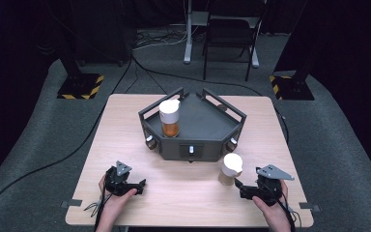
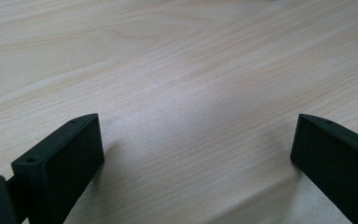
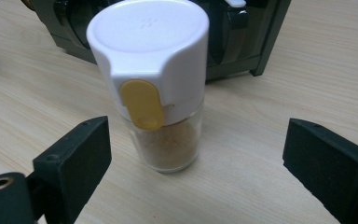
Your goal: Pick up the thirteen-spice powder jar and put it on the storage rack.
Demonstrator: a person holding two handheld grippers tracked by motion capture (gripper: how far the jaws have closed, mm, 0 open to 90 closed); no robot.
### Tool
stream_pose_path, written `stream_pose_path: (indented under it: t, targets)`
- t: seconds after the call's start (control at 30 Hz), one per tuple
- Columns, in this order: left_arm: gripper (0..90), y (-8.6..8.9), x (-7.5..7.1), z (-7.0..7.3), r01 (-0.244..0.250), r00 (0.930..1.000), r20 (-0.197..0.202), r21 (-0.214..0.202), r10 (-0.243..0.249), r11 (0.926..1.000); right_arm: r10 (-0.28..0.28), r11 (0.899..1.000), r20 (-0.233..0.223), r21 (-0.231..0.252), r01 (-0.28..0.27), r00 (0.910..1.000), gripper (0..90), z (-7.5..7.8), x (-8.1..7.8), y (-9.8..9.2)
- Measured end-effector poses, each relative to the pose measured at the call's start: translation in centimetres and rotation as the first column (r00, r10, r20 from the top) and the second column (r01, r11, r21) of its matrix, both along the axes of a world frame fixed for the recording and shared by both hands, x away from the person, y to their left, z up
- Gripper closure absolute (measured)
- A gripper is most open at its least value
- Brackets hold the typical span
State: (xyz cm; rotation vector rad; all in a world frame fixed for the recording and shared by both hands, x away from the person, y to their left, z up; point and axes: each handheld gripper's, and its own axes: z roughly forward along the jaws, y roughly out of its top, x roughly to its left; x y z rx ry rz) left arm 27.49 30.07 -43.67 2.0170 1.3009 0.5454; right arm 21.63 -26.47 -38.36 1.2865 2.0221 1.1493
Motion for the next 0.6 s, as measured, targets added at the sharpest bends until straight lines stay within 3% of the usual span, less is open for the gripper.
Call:
stream_pose_path:
  t: [0.6]
  targets:
    - [2.2, 0.0, 0.0, 0.0, -0.002, 1.0, 0.001, -0.002, 0.002, 1.0, -0.014, 1.0, 0.012, 0.014, 0.014, 0.9998, 9.2, -0.2, 1.0, 2.5]
